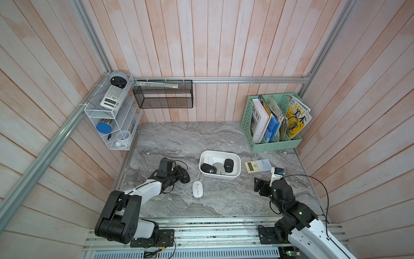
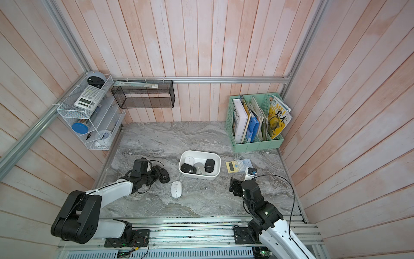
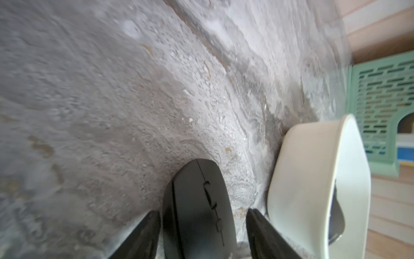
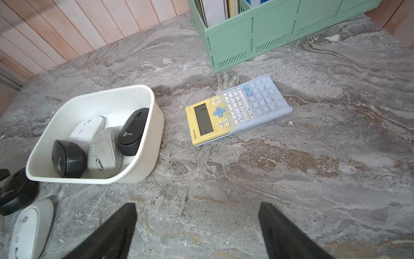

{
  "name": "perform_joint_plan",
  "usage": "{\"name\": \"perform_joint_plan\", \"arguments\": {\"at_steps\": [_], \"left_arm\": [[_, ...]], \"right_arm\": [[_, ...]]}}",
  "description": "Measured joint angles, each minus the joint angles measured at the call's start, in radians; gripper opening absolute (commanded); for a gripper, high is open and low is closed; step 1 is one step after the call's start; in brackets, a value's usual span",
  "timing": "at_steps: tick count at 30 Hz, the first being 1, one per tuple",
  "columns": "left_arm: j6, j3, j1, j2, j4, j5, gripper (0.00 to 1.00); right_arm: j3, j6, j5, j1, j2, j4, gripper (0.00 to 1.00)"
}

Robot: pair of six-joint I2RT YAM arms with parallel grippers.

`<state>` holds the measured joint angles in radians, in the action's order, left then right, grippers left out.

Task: Take out the mouse from the storage box
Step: Place the mouse at the center of the board, then pick up the mouse from the storage box.

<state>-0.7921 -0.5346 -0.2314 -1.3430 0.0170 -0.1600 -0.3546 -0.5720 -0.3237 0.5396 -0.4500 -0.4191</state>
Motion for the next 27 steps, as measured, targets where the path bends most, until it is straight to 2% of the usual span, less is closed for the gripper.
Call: {"name": "perform_joint_plan", "arguments": {"at_steps": [4,7,11,15,18,23,27], "left_arm": [[0.036,0.000,0.001,0.156,0.126,0.112,0.85],[0.067,0.000,0.002,0.288,0.225,0.190,0.88],[0.125,0.014,0.002,0.459,0.304,0.263,0.92],[0.170,0.058,0.002,0.597,0.335,0.278,0.93],[0.184,0.092,0.002,0.669,0.345,0.283,0.94],[0.191,0.110,0.002,0.752,0.378,0.295,0.96],[0.191,0.111,0.002,0.797,0.398,0.299,0.98]], "right_arm": [[-0.008,0.000,0.003,0.000,-0.072,0.003,0.95],[-0.056,0.009,0.036,-0.002,-0.205,0.007,0.94],[-0.202,0.050,0.115,-0.003,-0.432,0.037,0.94],[-0.346,0.080,0.160,0.018,-0.612,0.094,0.94],[-0.445,0.101,0.169,0.076,-0.743,0.119,0.94],[-0.636,0.145,0.190,0.188,-0.992,0.135,0.93],[-0.797,0.195,0.246,0.223,-1.183,0.111,0.92]]}}
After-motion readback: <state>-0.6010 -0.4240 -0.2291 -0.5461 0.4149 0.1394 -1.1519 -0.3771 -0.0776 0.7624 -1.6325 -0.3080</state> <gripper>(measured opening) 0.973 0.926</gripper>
